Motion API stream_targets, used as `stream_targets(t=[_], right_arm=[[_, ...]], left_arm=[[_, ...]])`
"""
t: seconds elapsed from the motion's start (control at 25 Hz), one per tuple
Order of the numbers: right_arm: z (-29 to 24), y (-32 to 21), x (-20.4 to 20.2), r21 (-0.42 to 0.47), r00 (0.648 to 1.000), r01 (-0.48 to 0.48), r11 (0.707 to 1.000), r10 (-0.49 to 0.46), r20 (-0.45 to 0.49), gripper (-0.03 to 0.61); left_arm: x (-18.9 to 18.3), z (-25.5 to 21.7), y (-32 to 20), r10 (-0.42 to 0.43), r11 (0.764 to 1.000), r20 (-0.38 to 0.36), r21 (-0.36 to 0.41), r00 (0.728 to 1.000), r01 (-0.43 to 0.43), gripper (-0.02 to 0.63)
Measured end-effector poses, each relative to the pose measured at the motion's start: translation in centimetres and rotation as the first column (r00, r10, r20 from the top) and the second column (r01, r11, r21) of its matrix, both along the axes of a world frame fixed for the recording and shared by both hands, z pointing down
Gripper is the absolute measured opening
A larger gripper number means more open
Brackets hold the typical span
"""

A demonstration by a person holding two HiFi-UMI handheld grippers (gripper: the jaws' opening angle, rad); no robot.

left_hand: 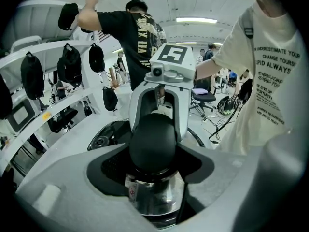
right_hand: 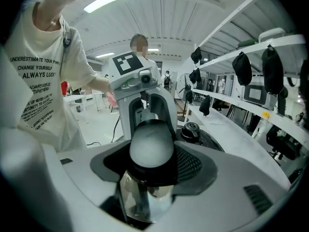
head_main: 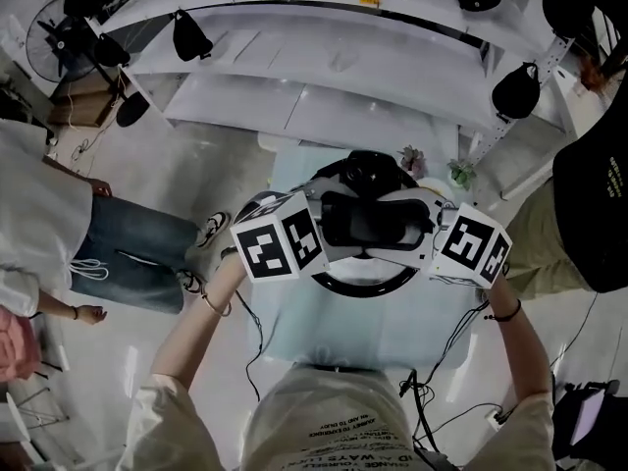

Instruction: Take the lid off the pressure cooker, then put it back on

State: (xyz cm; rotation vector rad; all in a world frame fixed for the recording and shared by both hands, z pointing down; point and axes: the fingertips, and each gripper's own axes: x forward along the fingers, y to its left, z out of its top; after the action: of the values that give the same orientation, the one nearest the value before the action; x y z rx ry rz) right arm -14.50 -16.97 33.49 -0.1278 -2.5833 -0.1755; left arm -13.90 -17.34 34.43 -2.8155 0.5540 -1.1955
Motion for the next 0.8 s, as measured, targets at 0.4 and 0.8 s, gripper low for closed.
stream_targets(t=[0.4, 0.8], right_arm=[[1.4, -3.3, -1.1, -0.101, 0.999, 0.04, 0.994, -0.041, -0.008, 0.276], [2.8, -3.6, -1.3, -0.191, 0.998, 0.064, 0.979, -0.068, -0.015, 0.276]], left_arm=[[-0.9, 1.1, -3.3, -0.026, 0.996, -0.033, -0.081, 0.999, 0.023, 0.291], [-1.1, 2.5, -3.5, -0.045, 0.985, -0.051, -0.167, 0.998, 0.036, 0.291]])
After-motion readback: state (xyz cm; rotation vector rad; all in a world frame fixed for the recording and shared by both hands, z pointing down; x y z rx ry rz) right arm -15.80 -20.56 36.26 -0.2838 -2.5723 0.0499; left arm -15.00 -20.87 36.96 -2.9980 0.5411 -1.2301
